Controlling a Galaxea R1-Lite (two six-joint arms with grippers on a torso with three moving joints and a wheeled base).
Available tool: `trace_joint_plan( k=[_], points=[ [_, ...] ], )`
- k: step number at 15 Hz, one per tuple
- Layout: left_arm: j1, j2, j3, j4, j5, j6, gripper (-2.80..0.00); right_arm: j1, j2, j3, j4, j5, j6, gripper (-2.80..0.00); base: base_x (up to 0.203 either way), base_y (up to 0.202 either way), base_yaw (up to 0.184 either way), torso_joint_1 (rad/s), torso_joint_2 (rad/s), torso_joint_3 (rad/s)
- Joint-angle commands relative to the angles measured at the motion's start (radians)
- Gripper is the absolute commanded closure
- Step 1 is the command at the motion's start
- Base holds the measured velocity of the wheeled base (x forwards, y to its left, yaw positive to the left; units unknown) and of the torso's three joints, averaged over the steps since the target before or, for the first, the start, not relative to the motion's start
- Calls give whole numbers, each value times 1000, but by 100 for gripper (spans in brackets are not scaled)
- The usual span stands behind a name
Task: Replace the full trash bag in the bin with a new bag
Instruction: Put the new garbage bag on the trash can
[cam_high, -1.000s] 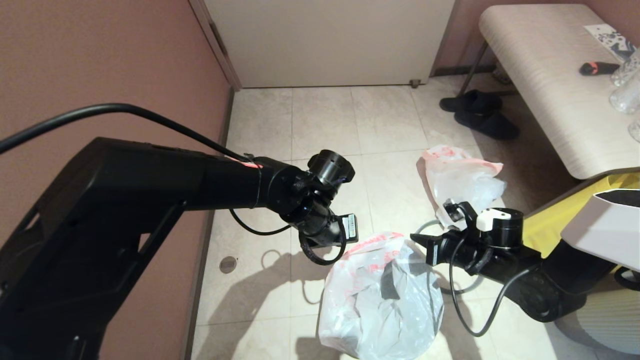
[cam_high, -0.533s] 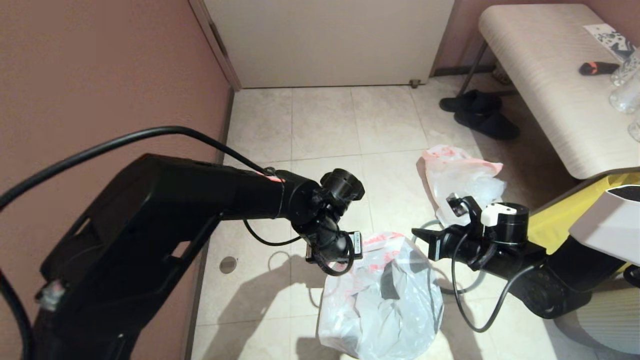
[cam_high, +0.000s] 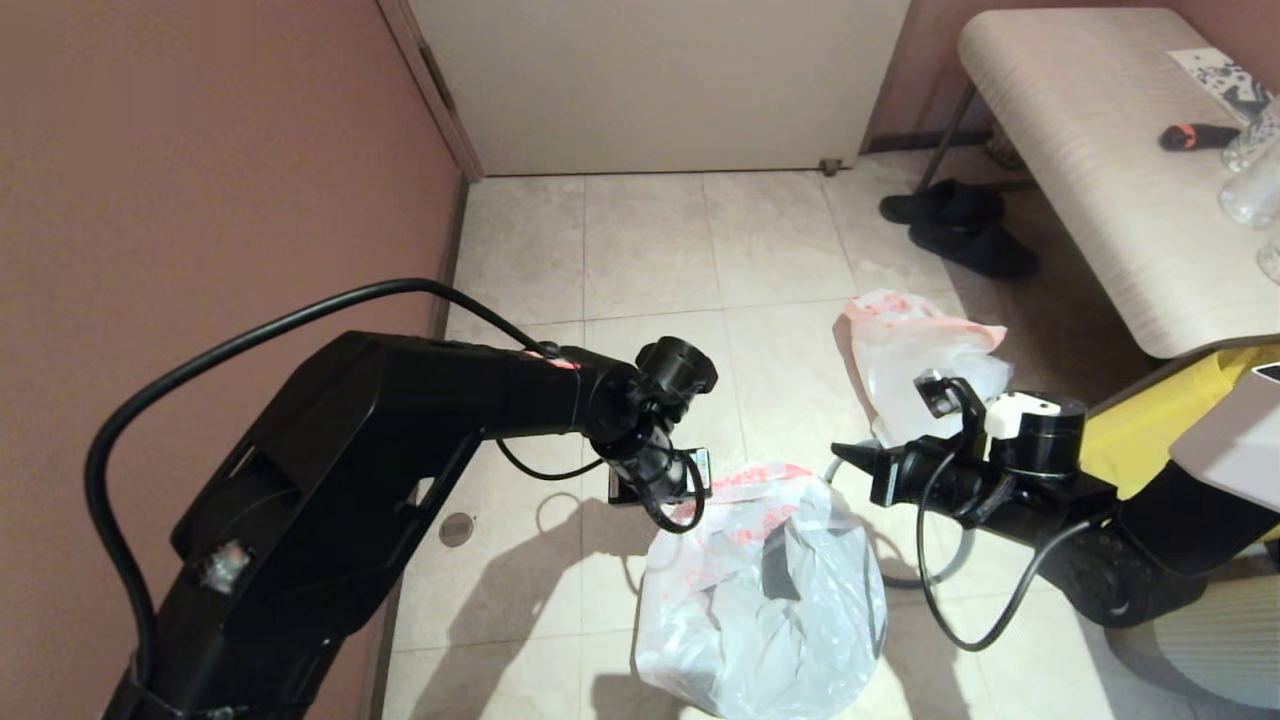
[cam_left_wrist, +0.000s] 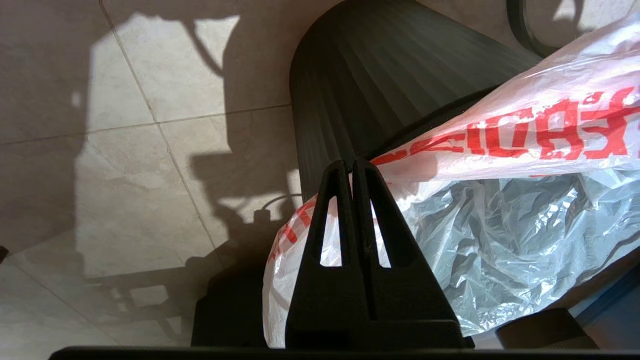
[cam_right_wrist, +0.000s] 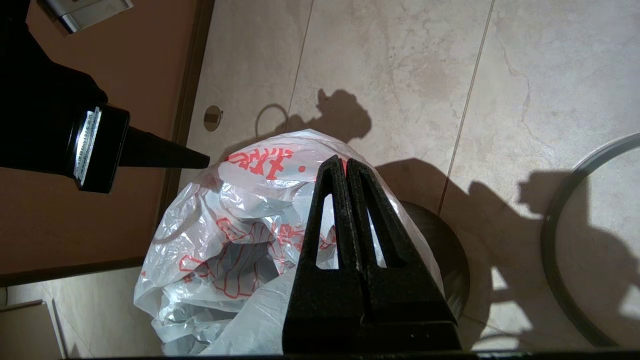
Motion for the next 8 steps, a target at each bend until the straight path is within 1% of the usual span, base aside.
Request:
trace_joint_plan(
  k=[1,3,5,8],
  points=[
    [4,4,-5,3,2,-4,0,2,-7,6,-7,10,0,0,0,0,0,0,0,0],
    [9,-1,-5,3,11,-5,0,2,-11,10,-5,27,0,0,0,0,0,0,0,0],
    [-4,-33,-5,6,7,-9,0,0,-11,13,-5,31,-2,0,0,0,0,0,0,0],
    [-85,-66,-5,8,6,-6,0,-19,-7,10,-5,34,-1,0,0,0,0,0,0,0]
  ],
)
